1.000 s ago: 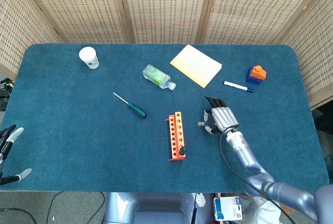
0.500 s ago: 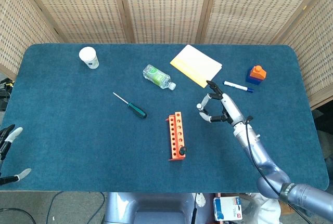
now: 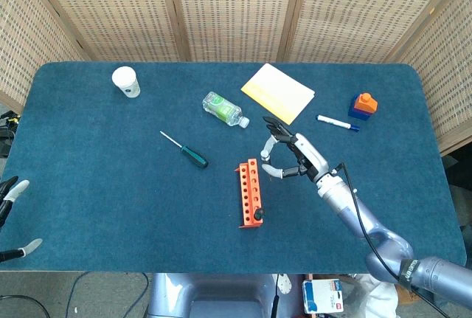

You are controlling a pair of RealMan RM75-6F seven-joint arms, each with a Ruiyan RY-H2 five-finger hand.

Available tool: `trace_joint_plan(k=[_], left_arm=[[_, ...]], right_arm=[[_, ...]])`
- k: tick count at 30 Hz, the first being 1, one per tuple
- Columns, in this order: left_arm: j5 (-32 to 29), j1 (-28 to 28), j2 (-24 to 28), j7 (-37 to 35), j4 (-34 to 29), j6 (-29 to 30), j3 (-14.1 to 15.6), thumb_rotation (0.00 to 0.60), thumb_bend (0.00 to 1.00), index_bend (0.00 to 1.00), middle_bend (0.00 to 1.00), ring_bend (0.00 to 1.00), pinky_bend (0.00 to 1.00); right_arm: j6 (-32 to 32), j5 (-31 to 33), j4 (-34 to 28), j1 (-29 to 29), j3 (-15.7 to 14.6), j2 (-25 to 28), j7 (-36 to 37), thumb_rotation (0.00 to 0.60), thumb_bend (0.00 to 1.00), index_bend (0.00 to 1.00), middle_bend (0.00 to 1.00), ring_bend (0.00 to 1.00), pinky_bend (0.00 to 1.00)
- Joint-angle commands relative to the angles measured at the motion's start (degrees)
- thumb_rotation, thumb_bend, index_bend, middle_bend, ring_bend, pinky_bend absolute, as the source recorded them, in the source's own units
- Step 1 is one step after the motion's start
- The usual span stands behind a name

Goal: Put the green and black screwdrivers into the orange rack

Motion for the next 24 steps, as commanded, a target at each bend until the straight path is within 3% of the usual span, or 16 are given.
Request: trace_joint_plan(k=[1, 10, 24], left_arm=[[0.1, 0.0, -0.1, 0.2, 0.0, -0.1, 0.0, 0.6, 0.0, 0.0, 0.0, 0.0, 0.0], [0.3, -0.1, -0.3, 1.1, -0.2, -0.3, 0.2, 0.6, 0.0, 0.0, 0.0, 0.0, 0.0], [-0.2, -0.2, -0.2, 0.5, -0.1, -0.5, 0.0, 0.6, 0.0, 0.0, 0.0, 0.0, 0.0]], right_arm=[[1.0, -1.3, 0.4, 0.4, -1.5, -0.1, 1.4, 0.6, 0.3, 0.64, 0.0, 0.0, 0.0], [2.0, 0.2, 0.2, 2.1, -3.4, -3.3, -0.8, 0.6, 0.3, 0.64, 0.0, 0.0, 0.0], [2.8, 3.4, 2.8, 3.8, -3.9, -6.9, -3.3, 0.6, 0.3, 0.65, 0.0, 0.0, 0.0]])
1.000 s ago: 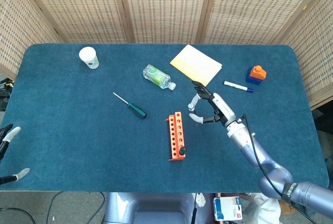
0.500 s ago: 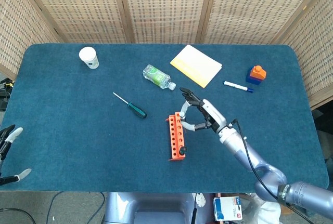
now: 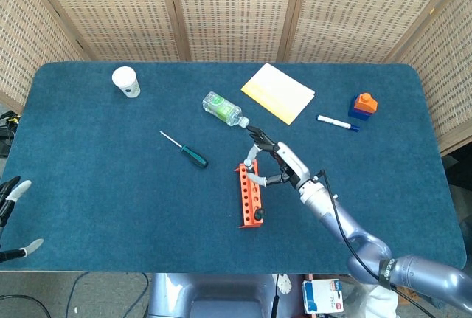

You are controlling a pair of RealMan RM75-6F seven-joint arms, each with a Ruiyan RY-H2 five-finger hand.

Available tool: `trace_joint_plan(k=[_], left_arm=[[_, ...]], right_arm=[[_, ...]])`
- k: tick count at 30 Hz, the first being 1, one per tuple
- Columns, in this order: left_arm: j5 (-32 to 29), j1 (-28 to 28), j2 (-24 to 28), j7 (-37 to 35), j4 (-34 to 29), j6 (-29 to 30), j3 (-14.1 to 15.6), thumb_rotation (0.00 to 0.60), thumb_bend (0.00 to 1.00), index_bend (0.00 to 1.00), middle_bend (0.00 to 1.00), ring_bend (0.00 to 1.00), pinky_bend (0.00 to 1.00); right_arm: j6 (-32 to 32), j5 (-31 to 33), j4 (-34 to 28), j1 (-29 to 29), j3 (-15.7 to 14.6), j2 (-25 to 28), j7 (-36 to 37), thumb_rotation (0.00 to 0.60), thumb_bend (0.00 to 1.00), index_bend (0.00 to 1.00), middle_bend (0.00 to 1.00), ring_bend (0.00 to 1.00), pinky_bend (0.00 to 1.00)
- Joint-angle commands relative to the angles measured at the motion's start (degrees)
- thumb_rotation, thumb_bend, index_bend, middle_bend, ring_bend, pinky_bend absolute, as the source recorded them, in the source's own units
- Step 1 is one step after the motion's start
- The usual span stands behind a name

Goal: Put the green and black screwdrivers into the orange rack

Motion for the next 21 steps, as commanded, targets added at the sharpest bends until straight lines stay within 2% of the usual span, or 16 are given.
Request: trace_joint_plan(k=[1, 13, 16, 21], left_arm=[[-0.1, 0.0, 0.0, 0.0, 0.0, 0.0, 0.0, 0.6, 0.0, 0.0, 0.0, 0.0, 0.0], [0.0, 0.0, 0.0, 0.0, 0.0, -0.1, 0.0, 0.6, 0.0, 0.0, 0.0, 0.0, 0.0], [0.0, 0.0, 0.0, -0.1, 0.0, -0.1, 0.0, 0.6, 0.0, 0.0, 0.0, 0.0, 0.0], [0.3, -0.3, 0.3, -0.7, 0.0, -0.6, 0.3, 0.6, 0.0, 0.0, 0.0, 0.0, 0.0]], right_arm=[[0.1, 0.1, 0.4, 0.2, -0.3, -0.3, -0.5, 0.6, 0.3, 0.65, 0.0, 0.0, 0.0], [0.8, -0.4, 2.1, 0.3, -1.6, -1.0, 0.0, 0.6, 0.3, 0.65, 0.0, 0.0, 0.0], [0.8, -0.9, 2.7, 0.2, -2.1, -1.3, 1.9, 0.6, 0.31, 0.65, 0.0, 0.0, 0.0], [1.0, -3.3, 4.3, 0.5, -3.1, -1.6, 7.3, 0.6, 0.36, 0.66, 0.0, 0.0, 0.0]])
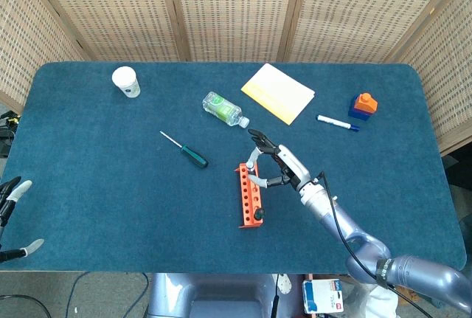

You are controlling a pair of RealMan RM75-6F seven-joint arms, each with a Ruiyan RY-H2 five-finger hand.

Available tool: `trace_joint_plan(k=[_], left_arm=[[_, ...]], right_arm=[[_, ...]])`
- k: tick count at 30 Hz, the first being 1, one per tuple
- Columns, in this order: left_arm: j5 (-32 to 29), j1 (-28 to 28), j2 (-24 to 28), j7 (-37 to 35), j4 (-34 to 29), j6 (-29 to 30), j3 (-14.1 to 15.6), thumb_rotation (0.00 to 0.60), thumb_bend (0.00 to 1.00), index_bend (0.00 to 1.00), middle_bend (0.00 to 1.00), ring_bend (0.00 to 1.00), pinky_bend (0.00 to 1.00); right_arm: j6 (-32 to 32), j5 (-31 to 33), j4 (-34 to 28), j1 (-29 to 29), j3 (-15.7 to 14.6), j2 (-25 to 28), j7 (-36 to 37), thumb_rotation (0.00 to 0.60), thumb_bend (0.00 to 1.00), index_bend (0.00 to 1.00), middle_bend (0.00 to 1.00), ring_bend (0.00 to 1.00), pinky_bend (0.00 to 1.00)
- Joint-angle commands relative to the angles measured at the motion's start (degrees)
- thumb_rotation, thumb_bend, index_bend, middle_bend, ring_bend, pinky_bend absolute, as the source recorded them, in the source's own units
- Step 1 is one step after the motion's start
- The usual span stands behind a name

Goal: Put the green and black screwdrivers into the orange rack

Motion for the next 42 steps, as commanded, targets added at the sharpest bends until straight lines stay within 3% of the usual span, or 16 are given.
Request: trace_joint_plan(k=[1, 6, 13, 32, 42], left_arm=[[0.1, -0.1, 0.1, -0.2, 0.0, -0.2, 0.1, 0.6, 0.0, 0.0, 0.0, 0.0, 0.0], [0.0, -0.1, 0.0, 0.2, -0.1, -0.1, 0.0, 0.6, 0.0, 0.0, 0.0, 0.0, 0.0], [-0.1, -0.2, 0.0, 0.5, -0.2, -0.4, 0.1, 0.6, 0.0, 0.0, 0.0, 0.0, 0.0], [-0.7, -0.4, -0.1, 0.9, -0.4, -0.9, -0.1, 0.6, 0.0, 0.0, 0.0, 0.0, 0.0], [-1.2, -0.7, -0.3, 1.8, -0.7, -1.7, -0.2, 0.6, 0.0, 0.0, 0.0, 0.0, 0.0]], right_arm=[[0.3, -2.1, 1.5, 0.2, -1.0, -0.4, 4.5, 0.6, 0.37, 0.66, 0.0, 0.0, 0.0], [2.6, -5.9, 4.6, 0.4, -2.7, -1.3, 11.0, 0.6, 0.39, 0.66, 0.0, 0.0, 0.0], [6.1, -8.8, 10.0, 0.3, -5.3, -4.1, 14.7, 0.6, 0.39, 0.66, 0.0, 0.0, 0.0], [11.5, -11.0, 20.0, 1.0, -9.0, -10.7, 15.9, 0.6, 0.36, 0.67, 0.0, 0.0, 0.0], [15.6, -11.5, 25.7, 0.9, -9.6, -14.5, 15.9, 0.6, 0.36, 0.67, 0.0, 0.0, 0.0]])
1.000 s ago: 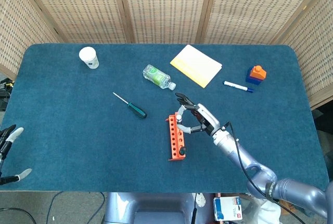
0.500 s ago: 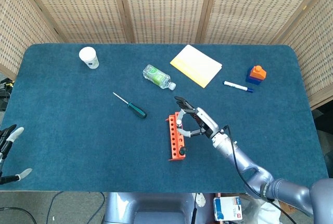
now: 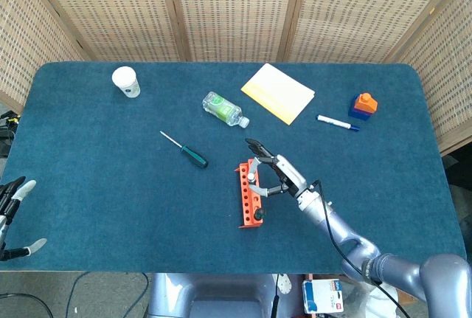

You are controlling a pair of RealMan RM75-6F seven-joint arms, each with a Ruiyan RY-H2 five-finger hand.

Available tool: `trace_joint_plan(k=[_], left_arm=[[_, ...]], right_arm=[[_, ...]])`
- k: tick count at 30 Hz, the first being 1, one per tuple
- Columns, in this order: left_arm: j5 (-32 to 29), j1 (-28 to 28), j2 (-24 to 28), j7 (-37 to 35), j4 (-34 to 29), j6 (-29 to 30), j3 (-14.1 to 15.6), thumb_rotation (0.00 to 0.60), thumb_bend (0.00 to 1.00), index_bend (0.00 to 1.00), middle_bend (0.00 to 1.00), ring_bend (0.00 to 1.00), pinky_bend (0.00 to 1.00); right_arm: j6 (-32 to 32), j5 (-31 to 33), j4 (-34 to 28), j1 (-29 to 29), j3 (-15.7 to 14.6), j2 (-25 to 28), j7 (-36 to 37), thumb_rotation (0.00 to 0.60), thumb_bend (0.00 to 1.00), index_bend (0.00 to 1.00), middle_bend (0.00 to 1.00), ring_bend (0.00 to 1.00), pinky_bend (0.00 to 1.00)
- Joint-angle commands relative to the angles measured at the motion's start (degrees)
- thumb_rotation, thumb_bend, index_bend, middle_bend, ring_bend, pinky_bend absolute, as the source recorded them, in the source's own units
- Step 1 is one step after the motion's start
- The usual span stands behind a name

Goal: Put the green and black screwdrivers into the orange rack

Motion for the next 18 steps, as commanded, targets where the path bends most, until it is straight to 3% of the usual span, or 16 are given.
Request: trace_joint_plan(k=[1, 18], left_arm=[[-0.1, 0.0, 0.0, 0.2, 0.0, -0.1, 0.0, 0.6, 0.0, 0.0, 0.0, 0.0, 0.0], [-0.4, -0.3, -0.2, 1.2, -0.5, -0.9, 0.1, 0.6, 0.0, 0.0, 0.0, 0.0, 0.0]], right_arm=[[1.5, -0.2, 1.8, -0.1, -0.1, -1.1, -0.8, 0.6, 0.36, 0.67, 0.0, 0.0, 0.0], [4.8, -2.1, 10.0, -0.6, -3.3, -4.6, -2.3, 0.6, 0.36, 0.67, 0.0, 0.0, 0.0]])
